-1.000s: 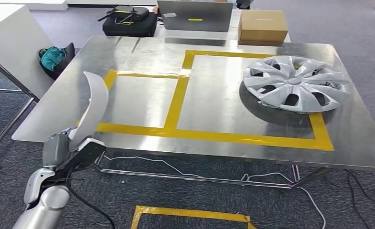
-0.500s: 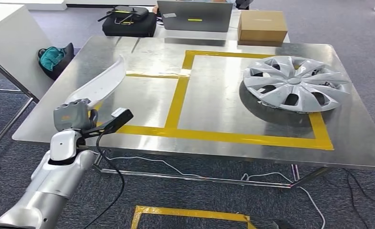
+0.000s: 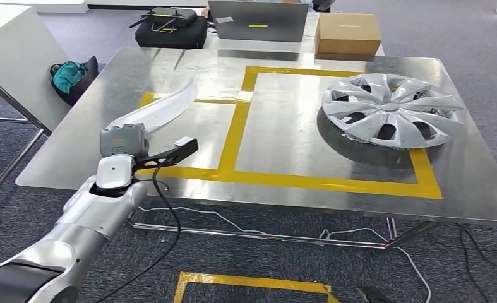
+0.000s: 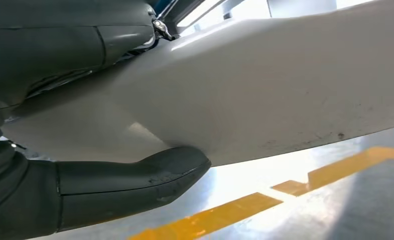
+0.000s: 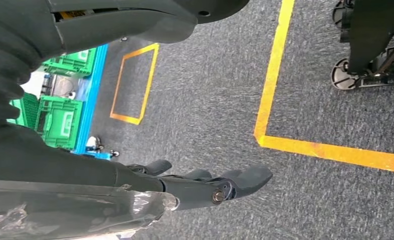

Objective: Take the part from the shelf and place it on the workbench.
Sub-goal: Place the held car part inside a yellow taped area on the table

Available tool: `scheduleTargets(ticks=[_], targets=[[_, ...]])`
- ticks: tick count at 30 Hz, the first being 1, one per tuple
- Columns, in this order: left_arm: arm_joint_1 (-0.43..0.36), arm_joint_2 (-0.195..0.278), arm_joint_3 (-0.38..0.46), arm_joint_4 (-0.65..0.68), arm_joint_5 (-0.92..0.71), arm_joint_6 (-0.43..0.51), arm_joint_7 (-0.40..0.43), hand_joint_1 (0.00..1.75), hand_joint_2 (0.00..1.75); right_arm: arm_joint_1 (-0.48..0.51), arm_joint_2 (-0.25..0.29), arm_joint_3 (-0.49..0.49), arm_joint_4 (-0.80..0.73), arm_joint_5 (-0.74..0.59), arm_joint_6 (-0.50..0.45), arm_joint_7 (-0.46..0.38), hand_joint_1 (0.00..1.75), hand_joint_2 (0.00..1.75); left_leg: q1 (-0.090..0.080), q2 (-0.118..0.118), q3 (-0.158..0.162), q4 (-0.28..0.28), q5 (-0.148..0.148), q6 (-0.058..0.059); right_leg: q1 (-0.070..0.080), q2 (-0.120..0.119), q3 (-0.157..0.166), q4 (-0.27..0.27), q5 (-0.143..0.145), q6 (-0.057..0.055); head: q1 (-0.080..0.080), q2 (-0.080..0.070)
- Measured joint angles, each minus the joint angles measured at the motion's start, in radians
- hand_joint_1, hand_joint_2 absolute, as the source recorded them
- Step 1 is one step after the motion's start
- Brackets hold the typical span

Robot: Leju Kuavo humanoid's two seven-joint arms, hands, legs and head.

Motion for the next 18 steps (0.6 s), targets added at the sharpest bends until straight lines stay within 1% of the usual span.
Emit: scheduleTargets(ticks=[3,8,12,14,16,17,18], targets=[[-0.015,-0.007,-0.006,0.040,0.000,-0.014,0.015,1.75,1.75,-0.001,0.000,0.009,0.000,0.002,0.000,0.000,0.00,1.75,0.000,0.000,0.000,0.000,0.000,0.000,0.000,0.000,0.000,0.000,0.000,0.000,0.000,0.000],[-0.012,-0.015,0.006,0.075,0.017,0.049,-0.035,1.75,1.75,0.003,0.000,0.012,0.000,-0.002,-0.006,0.000,0.00,1.75,0.000,0.000,0.000,0.001,-0.001,0.001,-0.001,0.000,0.000,-0.001,0.000,0.000,0.000,0.000],[0.013,-0.017,0.031,0.074,0.073,0.106,-0.094,1.75,1.75,0.013,0.000,0.012,0.000,-0.008,-0.007,0.000,0.00,1.75,-0.004,0.000,-0.003,0.006,-0.005,0.011,-0.005,0.001,0.001,-0.004,0.002,0.005,0.000,0.000],[0.029,-0.018,0.046,0.061,0.105,0.126,-0.128,1.75,1.75,0.017,0.000,0.012,0.001,-0.009,-0.007,0.000,0.00,1.75,-0.006,0.000,-0.003,0.005,-0.002,0.016,-0.007,0.001,0.002,-0.008,0.007,0.011,0.000,0.000],[0.045,-0.019,0.058,0.037,0.130,0.141,-0.157,1.75,1.75,0.018,0.000,0.012,0.001,-0.010,-0.008,0.000,0.00,1.75,-0.003,0.002,0.001,-0.011,0.012,0.025,-0.007,0.001,0.001,-0.013,0.007,0.021,0.000,0.000],[0.051,-0.021,0.063,0.021,0.139,0.149,-0.168,1.75,1.75,0.019,-0.001,0.012,0.001,-0.011,-0.008,0.000,0.00,1.75,0.001,0.003,0.003,-0.021,0.019,0.029,-0.006,0.002,-0.007,0.001,-0.006,0.026,0.001,0.000],[0.058,-0.022,0.065,0.006,0.145,0.156,-0.175,1.75,1.75,0.019,-0.001,0.012,0.001,-0.012,-0.008,0.000,0.00,1.75,0.005,0.004,0.004,-0.029,0.024,0.031,-0.006,0.002,-0.023,0.035,-0.028,0.031,0.003,0.000]])
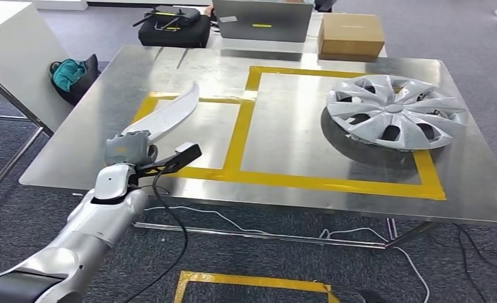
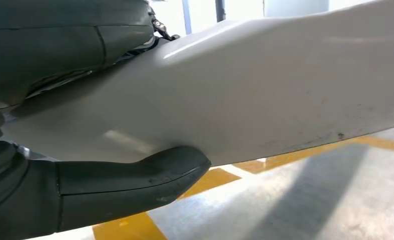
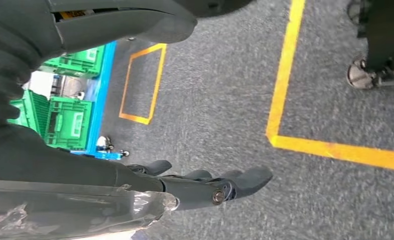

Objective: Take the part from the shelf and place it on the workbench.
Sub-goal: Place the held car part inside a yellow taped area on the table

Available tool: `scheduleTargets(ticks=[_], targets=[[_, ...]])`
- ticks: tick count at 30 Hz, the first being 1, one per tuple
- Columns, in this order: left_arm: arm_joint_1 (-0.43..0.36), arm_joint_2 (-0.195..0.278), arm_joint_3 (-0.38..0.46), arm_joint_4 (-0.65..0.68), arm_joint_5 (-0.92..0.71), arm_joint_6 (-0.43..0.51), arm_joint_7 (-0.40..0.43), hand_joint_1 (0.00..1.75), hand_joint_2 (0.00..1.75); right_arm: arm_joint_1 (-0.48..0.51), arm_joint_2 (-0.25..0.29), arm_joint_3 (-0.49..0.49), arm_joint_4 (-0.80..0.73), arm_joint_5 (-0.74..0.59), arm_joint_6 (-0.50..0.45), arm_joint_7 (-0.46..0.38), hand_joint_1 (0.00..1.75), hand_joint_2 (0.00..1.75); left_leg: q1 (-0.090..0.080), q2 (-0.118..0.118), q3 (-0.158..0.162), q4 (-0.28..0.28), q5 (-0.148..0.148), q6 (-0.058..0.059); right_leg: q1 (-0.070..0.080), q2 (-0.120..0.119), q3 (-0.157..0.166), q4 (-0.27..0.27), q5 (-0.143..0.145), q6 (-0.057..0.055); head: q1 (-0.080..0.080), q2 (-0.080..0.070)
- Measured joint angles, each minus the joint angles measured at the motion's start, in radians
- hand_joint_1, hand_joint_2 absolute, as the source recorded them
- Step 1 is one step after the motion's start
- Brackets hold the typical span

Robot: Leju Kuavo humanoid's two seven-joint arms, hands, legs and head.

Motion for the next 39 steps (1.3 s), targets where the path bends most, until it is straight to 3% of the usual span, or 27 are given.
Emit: scheduleTargets(ticks=[2,3,4,5,7,8,9,10,12,14,16,18,19,20,21,23,25,26,27,30,35,39], targets=[[0.014,-0.002,0.004,-0.026,0.006,0.007,-0.006,1.75,1.75,0.001,0.000,0.000,0.001,-0.001,0.000,0.000,0.00,1.75,0.004,0.001,-0.001,-0.003,0.003,0.002,-0.005,0.000,-0.056,0.128,-0.061,0.010,0.003,0.000],[0.023,-0.002,0.006,-0.036,0.008,0.007,-0.007,1.75,1.75,0.002,0.000,0.000,0.002,-0.001,0.000,0.000,0.00,1.75,0.005,0.001,-0.002,-0.002,0.003,0.001,-0.008,0.000,-0.083,0.188,-0.079,0.016,0.003,0.000],[0.031,-0.002,0.007,-0.043,0.008,0.007,-0.007,1.75,1.75,0.003,-0.001,0.000,0.002,-0.001,0.000,0.000,0.00,1.75,0.007,0.001,-0.002,-0.001,0.003,0.000,-0.011,0.000,-0.099,0.220,-0.080,0.021,0.003,0.000],[0.038,-0.003,0.009,-0.050,0.009,0.007,-0.007,1.75,1.75,0.004,-0.002,0.000,0.002,-0.001,0.000,-0.001,0.00,1.75,0.010,0.001,-0.002,0.001,0.002,-0.004,-0.014,-0.001,-0.096,0.212,-0.060,0.027,0.003,0.000],[0.045,-0.003,0.011,-0.062,0.009,0.007,-0.007,1.75,1.75,0.005,-0.003,0.000,0.003,-0.001,-0.001,0.000,0.00,1.75,0.022,0.001,-0.003,0.011,-0.004,-0.018,-0.023,-0.006,-0.041,0.099,0.006,0.044,0.003,0.000],[0.046,-0.002,0.013,-0.067,0.009,0.007,-0.007,1.75,1.75,0.003,-0.002,0.000,0.004,-0.001,-0.001,0.000,0.00,1.75,0.025,0.001,-0.006,0.018,-0.008,-0.028,-0.023,-0.010,-0.009,0.041,0.028,0.051,0.007,0.000],[0.047,-0.002,0.014,-0.072,0.009,0.007,-0.007,1.75,1.75,0.001,-0.001,0.000,0.005,-0.001,-0.001,-0.001,0.00,1.75,0.025,0.000,-0.009,0.026,-0.010,-0.038,-0.024,-0.011,0.013,0.001,0.037,0.051,0.010,0.000],[0.047,-0.002,0.016,-0.077,0.009,0.008,-0.007,1.75,1.75,-0.001,0.000,0.000,0.006,-0.001,-0.001,-0.003,0.00,1.75,0.023,0.000,-0.013,0.032,-0.011,-0.046,-0.024,-0.010,0.020,-0.013,0.033,0.045,0.011,0.000],[0.049,-0.001,0.017,-0.084,0.007,0.007,-0.004,1.75,1.75,-0.003,0.000,0.000,0.007,-0.001,-0.001,-0.005,0.00,1.75,0.019,0.000,-0.022,0.039,-0.006,-0.057,-0.024,-0.002,0.009,-0.008,0.030,0.019,0.007,0.000],[0.049,-0.001,0.017,-0.087,0.003,0.006,0.001,1.75,1.75,-0.003,0.000,0.000,0.008,-0.001,-0.001,-0.006,0.00,1.75,0.021,-0.004,-0.035,0.056,-0.026,-0.064,-0.024,0.005,-0.006,-0.004,0.035,-0.001,0.001,0.000],[0.047,0.000,0.017,-0.089,-0.002,0.006,0.009,1.75,1.75,-0.005,0.000,0.000,0.008,0.000,-0.001,-0.005,0.00,1.75,0.018,-0.011,-0.074,0.144,-0.095,-0.062,-0.021,0.010,-0.022,-0.004,0.045,-0.022,-0.003,0.000],[0.048,0.000,0.016,-0.089,-0.010,0.006,0.020,1.75,1.75,-0.006,0.000,0.000,0.008,0.000,-0.001,-0.005,0.00,1.75,0.011,-0.017,-0.128,0.281,-0.169,-0.054,-0.014,0.014,-0.037,-0.005,0.055,-0.037,-0.006,0.000],[0.048,0.000,0.016,-0.088,-0.015,0.005,0.026,1.75,1.75,-0.006,0.000,0.000,0.008,0.000,-0.001,-0.005,0.00,1.75,0.007,-0.020,-0.143,0.327,-0.181,-0.048,-0.009,0.016,-0.045,-0.005,0.059,-0.042,-0.006,0.000],[0.049,0.000,0.016,-0.088,-0.023,0.002,0.034,1.75,1.75,-0.006,0.000,0.001,0.008,0.000,-0.002,-0.005,0.00,1.75,0.002,-0.021,-0.142,0.337,-0.173,-0.040,-0.005,0.020,-0.051,-0.005,0.062,-0.046,-0.007,0.000],[0.048,0.000,0.016,-0.086,-0.031,-0.001,0.042,1.75,1.75,-0.006,0.000,0.001,0.008,0.001,-0.003,-0.005,0.00,1.75,-0.003,-0.023,-0.122,0.309,-0.148,-0.030,-0.001,0.023,-0.055,-0.006,0.066,-0.048,-0.007,0.000],[0.043,0.000,0.015,-0.083,-0.049,-0.009,0.057,1.75,1.75,-0.006,0.000,0.001,0.008,0.002,-0.004,-0.005,0.00,1.75,-0.016,-0.031,-0.047,0.182,-0.091,-0.002,0.007,0.028,-0.062,-0.006,0.074,-0.048,-0.006,0.000],[0.036,0.000,0.014,-0.077,-0.063,-0.013,0.070,1.75,1.75,-0.007,0.000,0.001,0.008,0.002,-0.004,-0.005,0.00,1.75,-0.025,-0.038,0.006,0.081,-0.069,0.014,0.010,0.030,-0.069,-0.006,0.085,-0.041,-0.006,0.000],[0.033,0.001,0.014,-0.072,-0.068,-0.016,0.075,1.75,1.75,-0.007,0.000,0.001,0.008,0.002,-0.004,-0.005,0.00,1.75,-0.027,-0.040,0.012,0.060,-0.070,0.013,0.010,0.030,-0.072,-0.007,0.090,-0.036,-0.006,0.000],[0.031,0.001,0.013,-0.067,-0.071,-0.017,0.079,1.75,1.75,-0.007,0.000,0.001,0.008,0.002,-0.004,-0.005,0.00,1.75,-0.026,-0.040,0.010,0.052,-0.066,0.002,0.010,0.030,-0.074,-0.010,0.094,-0.042,-0.005,0.000],[0.031,0.002,0.013,-0.051,-0.075,-0.020,0.085,1.75,1.75,-0.006,-0.002,0.002,0.008,0.002,-0.006,-0.005,0.00,1.75,-0.026,-0.041,0.001,0.043,-0.056,-0.012,0.012,0.027,-0.078,-0.023,0.109,-0.068,-0.004,0.000],[0.031,0.002,0.012,-0.031,-0.075,-0.021,0.086,1.75,1.75,-0.006,-0.003,0.002,0.008,0.002,-0.009,-0.005,0.00,1.75,-0.027,-0.041,-0.010,0.043,-0.046,0.001,0.011,0.027,-0.078,-0.043,0.130,-0.045,-0.004,0.000],[0.031,0.003,0.012,-0.021,-0.075,-0.021,0.086,1.75,1.75,-0.006,-0.003,0.002,0.008,0.002,-0.010,-0.005,0.00,1.75,-0.027,-0.041,-0.013,0.044,-0.044,0.002,0.011,0.027,-0.078,-0.048,0.134,-0.039,-0.005,0.000]])
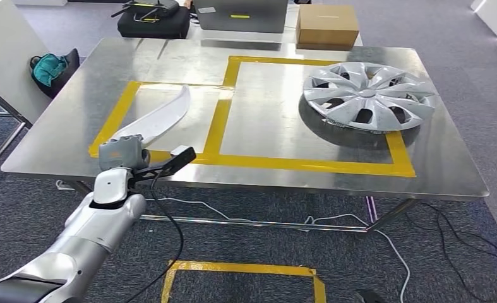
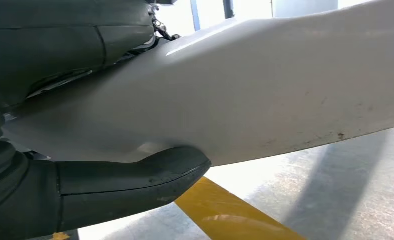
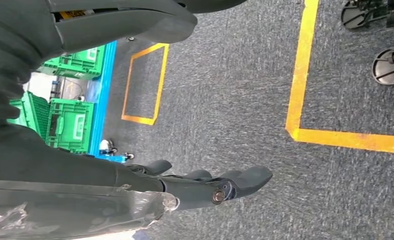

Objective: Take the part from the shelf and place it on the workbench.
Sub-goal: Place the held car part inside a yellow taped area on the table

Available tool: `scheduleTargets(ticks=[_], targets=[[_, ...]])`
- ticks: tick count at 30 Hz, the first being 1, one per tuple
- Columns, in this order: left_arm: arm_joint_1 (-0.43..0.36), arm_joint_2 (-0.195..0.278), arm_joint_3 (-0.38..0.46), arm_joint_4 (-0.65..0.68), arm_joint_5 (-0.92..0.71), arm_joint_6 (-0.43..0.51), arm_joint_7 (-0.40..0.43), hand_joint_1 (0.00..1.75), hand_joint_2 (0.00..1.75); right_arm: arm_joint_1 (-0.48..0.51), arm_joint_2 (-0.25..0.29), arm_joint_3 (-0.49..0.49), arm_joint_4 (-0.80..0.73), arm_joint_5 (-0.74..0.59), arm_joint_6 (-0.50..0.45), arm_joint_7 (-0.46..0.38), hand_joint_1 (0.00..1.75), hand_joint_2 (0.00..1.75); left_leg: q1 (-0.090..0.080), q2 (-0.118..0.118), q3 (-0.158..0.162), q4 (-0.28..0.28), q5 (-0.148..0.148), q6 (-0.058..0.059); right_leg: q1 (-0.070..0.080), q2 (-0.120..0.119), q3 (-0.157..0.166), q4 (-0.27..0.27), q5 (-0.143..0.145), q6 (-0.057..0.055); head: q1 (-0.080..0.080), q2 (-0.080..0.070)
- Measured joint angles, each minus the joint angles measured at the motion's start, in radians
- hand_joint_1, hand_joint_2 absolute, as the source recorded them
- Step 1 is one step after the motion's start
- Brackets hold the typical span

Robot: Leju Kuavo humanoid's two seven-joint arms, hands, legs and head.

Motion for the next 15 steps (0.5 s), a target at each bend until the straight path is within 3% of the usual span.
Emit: scheduleTargets(ticks=[3,6,7,9,11,12,13,15], targets=[[0.000,0.001,0.000,0.008,-0.001,-0.007,0.000,1.75,1.75,0.000,0.000,0.000,0.000,0.000,0.000,0.000,0.00,1.75,0.000,0.000,-0.001,0.001,0.000,0.001,-0.001,0.000,0.000,-0.003,0.001,0.002,0.000,0.000],[-0.002,0.001,0.000,0.014,-0.003,-0.017,0.001,1.75,1.75,0.000,0.000,0.003,0.000,0.000,0.000,0.001,0.00,1.75,0.001,0.001,0.008,-0.021,-0.002,0.026,-0.002,-0.001,0.000,0.005,0.013,0.023,0.000,0.000],[-0.004,0.001,0.000,0.016,-0.005,-0.020,0.002,1.75,1.75,-0.001,-0.001,0.004,0.000,0.000,0.000,0.002,0.00,1.75,0.004,0.002,0.018,-0.033,-0.002,0.035,-0.001,-0.002,-0.007,0.020,0.009,0.027,0.002,0.000],[-0.009,0.001,0.000,0.019,-0.008,-0.025,0.003,1.75,1.75,-0.001,-0.002,0.007,0.000,0.001,0.001,0.005,0.00,1.75,0.012,0.004,0.040,-0.043,-0.002,0.039,-0.002,-0.006,-0.045,0.095,-0.028,0.023,0.007,0.000],[-0.012,0.001,0.000,0.023,-0.009,-0.028,0.005,1.75,1.75,0.000,-0.002,0.007,0.000,0.001,0.003,0.005,0.00,1.75,0.016,0.006,0.052,-0.043,-0.008,0.031,-0.010,-0.009,-0.109,0.221,-0.075,0.029,0.007,0.000],[-0.012,0.001,0.000,0.026,-0.010,-0.031,0.006,1.75,1.75,0.001,-0.002,0.008,0.000,0.001,0.004,0.005,0.00,1.75,0.020,0.007,0.059,-0.043,-0.014,0.025,-0.015,-0.011,-0.134,0.263,-0.084,0.036,0.007,0.000],[-0.012,0.001,0.000,0.028,-0.010,-0.033,0.007,1.75,1.75,0.002,-0.003,0.008,0.000,0.001,0.004,0.005,0.00,1.75,0.026,0.007,0.068,-0.043,-0.022,0.017,-0.021,-0.014,-0.144,0.271,-0.076,0.045,0.007,0.000],[-0.011,0.001,0.000,0.033,-0.012,-0.040,0.011,1.75,1.75,0.004,-0.004,0.008,0.000,0.000,0.007,0.007,0.00,1.75,0.044,0.007,0.094,-0.041,-0.044,-0.006,-0.038,-0.023,-0.106,0.176,-0.022,0.067,0.008,0.000]])
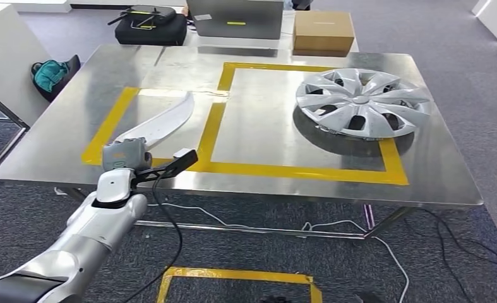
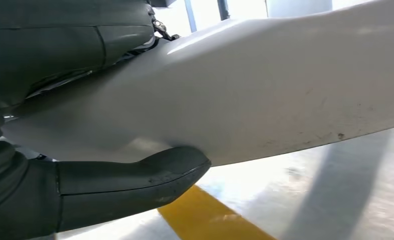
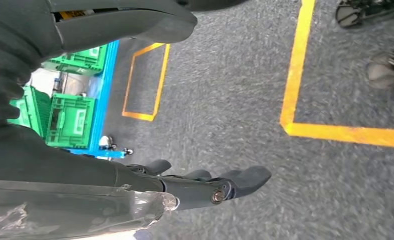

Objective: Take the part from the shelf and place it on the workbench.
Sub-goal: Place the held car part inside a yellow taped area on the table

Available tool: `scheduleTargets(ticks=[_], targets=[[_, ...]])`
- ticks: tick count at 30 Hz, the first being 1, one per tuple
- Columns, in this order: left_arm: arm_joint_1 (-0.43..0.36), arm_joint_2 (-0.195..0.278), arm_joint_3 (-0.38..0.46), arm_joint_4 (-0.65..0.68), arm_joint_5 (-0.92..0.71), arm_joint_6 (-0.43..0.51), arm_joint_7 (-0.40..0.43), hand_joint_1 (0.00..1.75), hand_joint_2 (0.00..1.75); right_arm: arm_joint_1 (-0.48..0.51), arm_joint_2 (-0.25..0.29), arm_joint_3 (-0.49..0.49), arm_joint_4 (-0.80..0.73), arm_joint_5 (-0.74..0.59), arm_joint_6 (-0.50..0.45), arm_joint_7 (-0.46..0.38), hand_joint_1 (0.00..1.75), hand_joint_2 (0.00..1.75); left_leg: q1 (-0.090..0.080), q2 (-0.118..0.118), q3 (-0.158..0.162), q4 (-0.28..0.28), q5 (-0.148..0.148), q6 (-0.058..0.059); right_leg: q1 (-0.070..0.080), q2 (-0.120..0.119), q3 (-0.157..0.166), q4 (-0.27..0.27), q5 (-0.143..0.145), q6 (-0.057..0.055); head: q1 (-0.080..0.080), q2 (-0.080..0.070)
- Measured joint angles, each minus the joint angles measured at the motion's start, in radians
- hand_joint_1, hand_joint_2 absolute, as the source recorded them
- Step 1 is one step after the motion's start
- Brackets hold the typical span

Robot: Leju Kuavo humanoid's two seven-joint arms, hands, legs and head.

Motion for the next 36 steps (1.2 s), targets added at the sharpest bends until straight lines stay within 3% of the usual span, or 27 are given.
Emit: scheduleTargets(ticks=[1,2,3,4,5,6,7,9,10,12,13,14,15,17,18,19,20,23,24,26,27,28,29,32,34,36], targets=[[0.000,0.001,0.000,0.002,-0.001,-0.003,0.003,1.75,1.75,0.000,0.001,0.000,0.002,0.000,0.002,0.001,0.00,1.75,0.006,0.000,0.012,0.002,-0.015,-0.014,-0.007,-0.006,0.029,-0.065,0.024,0.016,0.004,0.000],[-0.001,0.002,0.000,0.003,-0.003,-0.005,0.006,1.75,1.75,-0.002,0.003,0.000,0.004,-0.001,0.003,-0.001,0.00,1.75,0.009,0.001,0.021,0.005,-0.028,-0.026,-0.012,-0.012,0.056,-0.116,0.027,0.020,0.010,0.000],[-0.002,0.003,0.000,0.004,-0.005,-0.008,0.009,1.75,1.75,-0.004,0.004,0.000,0.005,-0.001,0.004,-0.007,0.00,1.75,0.009,0.003,0.026,0.004,-0.038,-0.036,-0.015,-0.014,0.070,-0.142,0.024,0.015,0.013,0.000],[-0.002,0.003,0.000,0.004,-0.007,-0.009,0.011,1.75,1.75,-0.005,0.005,0.000,0.007,-0.001,0.005,-0.013,0.00,1.75,0.007,0.004,0.031,0.002,-0.045,-0.043,-0.014,-0.012,0.074,-0.145,0.008,0.004,0.013,0.000],[-0.004,0.003,0.000,0.004,-0.008,-0.011,0.012,1.75,1.75,-0.006,0.004,0.001,0.006,-0.001,0.004,-0.019,0.00,1.75,0.008,0.005,0.034,0.001,-0.043,-0.049,-0.013,-0.010,0.076,-0.141,-0.007,-0.015,0.011,0.000],[-0.005,0.002,0.000,0.004,-0.008,-0.011,0.012,1.75,1.75,-0.004,0.004,0.001,0.006,-0.001,0.004,-0.022,0.00,1.75,0.010,0.004,0.030,0.013,-0.031,-0.055,-0.013,-0.006,0.078,-0.137,-0.013,-0.028,0.004,0.000],[-0.005,0.001,0.000,0.004,-0.009,-0.011,0.013,1.75,1.75,-0.002,0.003,0.001,0.006,-0.001,0.003,-0.022,0.00,1.75,0.012,0.004,0.012,0.048,-0.012,-0.061,-0.012,-0.003,0.087,-0.138,-0.023,-0.038,0.000,0.000],[0.000,0.000,0.000,0.006,-0.010,-0.013,0.014,1.75,1.75,0.007,0.003,0.001,0.006,-0.001,0.003,-0.022,0.00,1.75,0.013,0.004,-0.060,0.165,0.006,-0.069,-0.010,0.004,0.117,-0.150,-0.040,-0.053,-0.005,0.000],[0.008,0.001,-0.001,0.008,-0.010,-0.014,0.015,1.75,1.75,0.013,0.003,0.001,0.006,-0.001,0.003,-0.024,0.00,1.75,0.012,0.005,-0.099,0.223,-0.018,-0.069,-0.008,0.007,0.139,-0.158,-0.047,-0.057,-0.007,0.000],[0.026,0.004,-0.001,0.015,-0.009,-0.016,0.018,1.75,1.75,0.027,0.003,0.001,0.007,-0.001,0.003,-0.028,0.00,1.75,0.007,0.005,-0.157,0.278,-0.111,-0.063,-0.004,0.015,0.187,-0.177,-0.062,-0.062,-0.010,0.000],[0.031,0.006,-0.001,0.018,-0.009,-0.017,0.020,1.75,1.75,0.032,0.003,0.001,0.007,-0.001,0.004,-0.029,0.00,1.75,0.003,0.005,-0.179,0.276,-0.149,-0.057,-0.001,0.021,0.210,-0.186,-0.070,-0.063,-0.010,0.000],[0.033,0.008,-0.001,0.020,-0.009,-0.018,0.023,1.75,1.75,0.034,0.003,0.001,0.007,-0.001,0.004,-0.028,0.00,1.75,-0.002,0.004,-0.195,0.252,-0.157,-0.048,0.003,0.026,0.230,-0.195,-0.078,-0.065,-0.012,0.000],[0.033,0.011,-0.001,0.022,-0.009,-0.019,0.025,1.75,1.75,0.034,0.003,0.001,0.007,-0.001,0.004,-0.027,0.00,1.75,-0.009,0.004,-0.206,0.210,-0.125,-0.036,0.006,0.031,0.247,-0.202,-0.087,-0.065,-0.013,0.000],[0.033,0.019,0.000,0.025,-0.009,-0.021,0.029,1.75,1.75,0.032,0.004,0.001,0.008,-0.001,0.004,-0.026,0.00,1.75,-0.028,0.000,-0.215,0.084,0.048,-0.008,0.012,0.039,0.273,-0.208,-0.106,-0.062,-0.015,0.000],[0.034,0.021,0.000,0.027,-0.009,-0.022,0.030,1.75,1.75,0.031,0.004,0.001,0.008,-0.001,0.004,-0.027,0.00,1.75,-0.036,-0.004,-0.215,0.037,0.129,0.000,0.016,0.043,0.281,-0.207,-0.118,-0.058,-0.013,0.000],[0.033,0.022,0.000,0.028,-0.009,-0.023,0.031,1.75,1.75,0.029,0.004,0.001,0.009,-0.001,0.004,-0.028,0.00,1.75,-0.040,-0.008,-0.215,0.010,0.180,0.002,0.018,0.046,0.286,-0.206,-0.131,-0.053,-0.012,0.000],[0.031,0.021,0.000,0.029,-0.009,-0.024,0.031,1.75,1.75,0.026,0.004,0.001,0.010,-0.001,0.004,-0.029,0.00,1.75,-0.042,-0.011,-0.215,0.003,0.192,0.001,0.021,0.049,0.289,-0.205,-0.143,-0.048,-0.011,0.000],[0.011,0.019,0.004,0.029,-0.004,-0.024,0.033,1.75,1.75,0.015,0.002,0.002,0.009,-0.001,0.003,-0.028,0.00,1.75,-0.036,-0.014,-0.205,0.011,0.176,0.007,0.023,0.033,0.282,-0.176,-0.183,-0.036,-0.007,0.000],[0.006,0.020,0.006,0.029,-0.001,-0.024,0.034,1.75,1.75,0.011,0.001,0.004,0.009,-0.001,0.003,-0.030,0.00,1.75,-0.034,-0.015,-0.200,0.011,0.170,0.012,0.023,0.023,0.261,-0.131,-0.209,-0.032,-0.006,0.000],[0.007,0.022,0.012,0.033,0.005,-0.021,0.034,1.75,1.75,0.006,0.000,0.006,0.009,-0.001,0.003,-0.036,0.00,1.75,-0.036,-0.015,-0.189,0.011,0.160,0.019,0.026,0.009,0.187,0.007,-0.269,-0.029,-0.004,0.000],[0.012,0.025,0.017,0.037,0.007,-0.019,0.034,1.75,1.75,0.006,0.000,0.006,0.009,-0.002,0.003,-0.039,0.00,1.75,-0.037,-0.015,-0.182,0.012,0.153,0.020,0.027,0.007,0.151,0.065,-0.284,-0.029,-0.004,0.000],[0.018,0.027,0.022,0.042,0.009,-0.017,0.034,1.75,1.75,0.007,-0.001,0.006,0.009,-0.002,0.002,-0.040,0.00,1.75,-0.038,-0.015,-0.174,0.012,0.147,0.021,0.028,0.007,0.127,0.093,-0.277,-0.030,-0.004,0.000],[0.022,0.029,0.027,0.046,0.011,-0.014,0.034,1.75,1.75,0.007,-0.001,0.006,0.009,-0.003,0.002,-0.039,0.00,1.75,-0.039,-0.015,-0.163,0.012,0.139,0.020,0.029,0.007,0.121,0.082,-0.246,-0.032,-0.004,0.000],[0.020,0.034,0.039,0.054,0.013,-0.010,0.034,1.75,1.75,0.008,-0.001,0.007,0.009,-0.003,0.003,-0.038,0.00,1.75,-0.041,-0.016,-0.138,0.015,0.120,0.013,0.031,0.005,0.172,-0.101,-0.102,-0.040,-0.004,0.000],[0.017,0.037,0.044,0.057,0.013,-0.008,0.034,1.75,1.75,0.007,-0.001,0.007,0.009,-0.003,0.003,-0.046,0.00,1.75,-0.046,-0.017,-0.136,0.020,0.114,0.009,0.031,0.004,0.199,-0.171,-0.072,-0.046,-0.006,0.000],[0.016,0.039,0.050,0.060,0.014,-0.007,0.034,1.75,1.75,0.006,-0.001,0.008,0.010,-0.004,0.003,-0.052,0.00,1.75,-0.048,-0.017,-0.139,0.024,0.114,0.012,0.031,0.008,0.204,-0.179,-0.076,-0.049,-0.008,0.000]])
